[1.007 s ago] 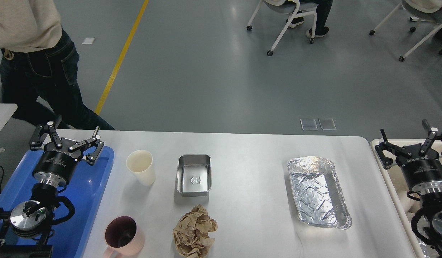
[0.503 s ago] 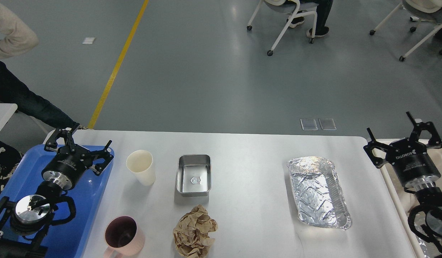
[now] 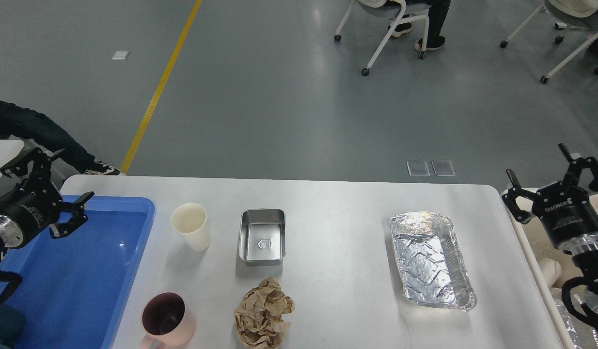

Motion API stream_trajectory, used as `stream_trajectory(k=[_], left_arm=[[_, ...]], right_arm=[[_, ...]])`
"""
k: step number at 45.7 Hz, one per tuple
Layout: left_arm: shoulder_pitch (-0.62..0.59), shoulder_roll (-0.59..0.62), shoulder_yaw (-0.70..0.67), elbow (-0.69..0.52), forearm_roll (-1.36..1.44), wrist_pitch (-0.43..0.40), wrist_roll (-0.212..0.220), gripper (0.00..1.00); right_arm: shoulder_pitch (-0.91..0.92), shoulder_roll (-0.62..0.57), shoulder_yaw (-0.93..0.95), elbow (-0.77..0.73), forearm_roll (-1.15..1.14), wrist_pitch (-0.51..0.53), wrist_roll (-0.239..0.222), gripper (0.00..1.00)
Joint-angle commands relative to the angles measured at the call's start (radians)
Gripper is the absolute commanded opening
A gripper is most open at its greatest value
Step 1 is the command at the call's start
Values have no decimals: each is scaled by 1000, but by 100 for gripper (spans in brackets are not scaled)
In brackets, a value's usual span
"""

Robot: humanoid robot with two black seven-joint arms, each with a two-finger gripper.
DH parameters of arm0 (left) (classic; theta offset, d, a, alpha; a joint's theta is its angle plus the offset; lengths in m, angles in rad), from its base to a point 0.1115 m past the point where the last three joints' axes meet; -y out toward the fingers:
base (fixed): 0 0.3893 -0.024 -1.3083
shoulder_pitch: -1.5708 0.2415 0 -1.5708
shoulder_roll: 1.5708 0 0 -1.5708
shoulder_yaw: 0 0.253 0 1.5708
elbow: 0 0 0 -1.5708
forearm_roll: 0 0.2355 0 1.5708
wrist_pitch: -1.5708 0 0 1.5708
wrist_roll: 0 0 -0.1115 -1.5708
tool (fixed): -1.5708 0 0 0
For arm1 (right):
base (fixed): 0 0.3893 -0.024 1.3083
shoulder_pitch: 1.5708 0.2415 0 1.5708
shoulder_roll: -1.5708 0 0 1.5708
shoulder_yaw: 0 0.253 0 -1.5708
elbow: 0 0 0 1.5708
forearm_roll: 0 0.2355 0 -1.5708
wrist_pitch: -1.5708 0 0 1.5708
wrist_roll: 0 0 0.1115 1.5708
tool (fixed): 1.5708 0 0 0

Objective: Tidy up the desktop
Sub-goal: 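Move the left gripper down toward the pink mug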

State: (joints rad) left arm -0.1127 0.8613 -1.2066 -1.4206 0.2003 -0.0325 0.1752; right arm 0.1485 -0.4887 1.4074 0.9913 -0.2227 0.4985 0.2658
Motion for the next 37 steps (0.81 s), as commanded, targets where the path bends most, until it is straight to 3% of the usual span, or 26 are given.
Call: stream_trajectory(k=[1, 9, 14, 25, 37], left_arm=[[1, 209, 111, -78, 96, -12, -3, 98], [1, 409, 203, -191, 231, -38, -5, 98], [2, 469, 266, -297, 349, -76, 4, 97], [4, 455, 363, -343, 685, -102, 0, 98], [-51, 452, 361, -343, 732, -165, -3, 97]], right_arm=[[5, -10, -2, 0, -9, 0, 0, 100], [11, -8, -11, -2, -24, 0, -2, 100], [17, -8, -15, -2, -37, 0, -2, 100], [17, -8, -18, -3, -44, 0, -2, 100], [17, -7, -18, -5, -63, -1, -2, 100]])
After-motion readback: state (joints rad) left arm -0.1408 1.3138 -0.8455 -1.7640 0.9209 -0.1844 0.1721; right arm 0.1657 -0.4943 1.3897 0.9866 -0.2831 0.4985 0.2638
